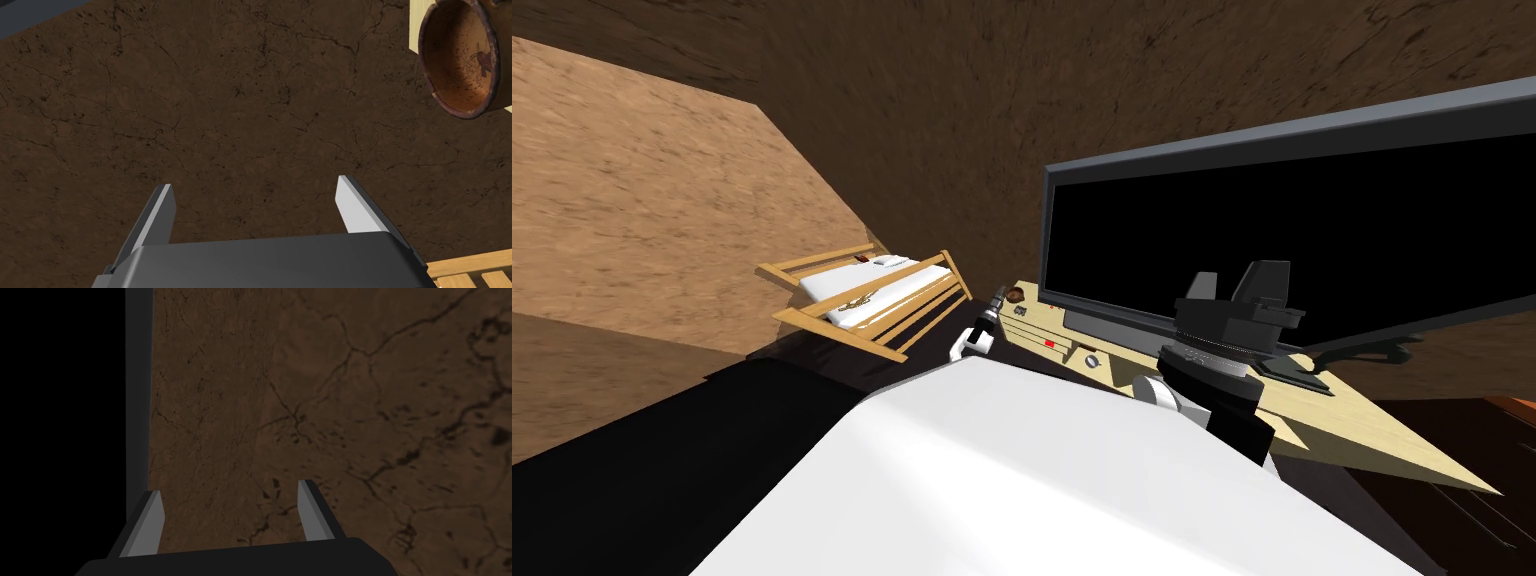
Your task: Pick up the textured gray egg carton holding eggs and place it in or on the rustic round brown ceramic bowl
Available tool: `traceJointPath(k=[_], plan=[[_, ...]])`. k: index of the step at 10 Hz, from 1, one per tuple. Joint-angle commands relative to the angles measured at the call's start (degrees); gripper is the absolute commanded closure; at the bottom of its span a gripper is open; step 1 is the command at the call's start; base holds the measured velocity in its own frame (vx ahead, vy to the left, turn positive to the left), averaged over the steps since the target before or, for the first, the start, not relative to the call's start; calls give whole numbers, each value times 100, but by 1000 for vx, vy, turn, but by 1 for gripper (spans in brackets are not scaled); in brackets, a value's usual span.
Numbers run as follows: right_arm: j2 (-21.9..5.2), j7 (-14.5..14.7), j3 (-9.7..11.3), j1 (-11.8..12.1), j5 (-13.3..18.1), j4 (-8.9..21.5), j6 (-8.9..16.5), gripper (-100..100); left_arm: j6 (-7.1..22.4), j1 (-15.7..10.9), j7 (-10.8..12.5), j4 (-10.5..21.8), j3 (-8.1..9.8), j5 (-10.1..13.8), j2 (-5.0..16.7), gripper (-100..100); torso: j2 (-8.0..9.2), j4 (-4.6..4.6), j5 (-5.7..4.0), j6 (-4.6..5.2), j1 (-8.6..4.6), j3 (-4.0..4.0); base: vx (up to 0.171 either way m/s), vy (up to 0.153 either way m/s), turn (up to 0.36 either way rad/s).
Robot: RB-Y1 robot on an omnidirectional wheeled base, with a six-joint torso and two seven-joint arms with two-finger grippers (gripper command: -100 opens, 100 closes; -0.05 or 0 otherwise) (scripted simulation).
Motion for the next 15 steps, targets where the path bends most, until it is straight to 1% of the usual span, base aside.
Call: traceJointPath(k=[1,2,4,5,6,7,9,10,11,12,13,14,15], plan=[[0,0,0,0,0,0,0,0,286,-237,-51,286,-48,-1,38,-100,0,0,0,0,0,0,20,-11,-143],[0,0,0,0,0,0,0,0,305,-237,-51,393,-48,-1,38,-100,-3,0,-1,1,-2,-1,18,-7,-47],[0,0,0,0,0,0,0,0,617,-506,-106,835,-112,3,112,-100,-1,0,0,-1,0,-1,21,-11,-108],[0,0,0,0,0,0,0,0,662,-506,-106,913,-112,3,112,-100,-3,0,-1,0,-1,-2,18,-5,-50],[0,0,0,0,0,0,0,0,844,-643,-135,1154,-144,6,152,-100,-1,0,0,-3,1,0,16,-7,-77],[0,0,0,0,0,0,0,0,844,-643,-135,1184,-144,6,152,-100,0,0,0,-1,0,0,11,-5,-43],[0,0,0,0,0,0,0,0,1172,-920,-191,1624,-208,12,236,-100,2,0,0,-1,1,1,17,-9,-109],[0,0,0,0,0,0,0,0,1210,-920,-191,1738,-208,12,236,-100,-1,0,-1,-1,-1,0,19,-8,-45],[0,0,0,1,0,0,0,0,1392,-1058,-219,1893,-239,15,280,-100,0,0,-1,-4,0,0,17,-8,-79],[0,0,0,0,0,0,0,0,1392,-1058,-219,2017,-239,15,280,-100,0,0,-1,-2,0,0,12,-3,-53],[0,0,0,0,0,0,0,0,1572,-1195,-247,2211,-270,19,326,-100,2,0,0,-3,1,1,14,-6,-84],[0,0,0,0,0,0,0,0,1572,-1195,-247,2253,-270,19,326,-100,2,1,-1,-2,0,1,12,-4,-44],[0,0,0,0,0,0,0,0,1749,-1330,-274,2427,-301,22,374,-100,3,0,0,-4,1,1,14,-6,-91]])
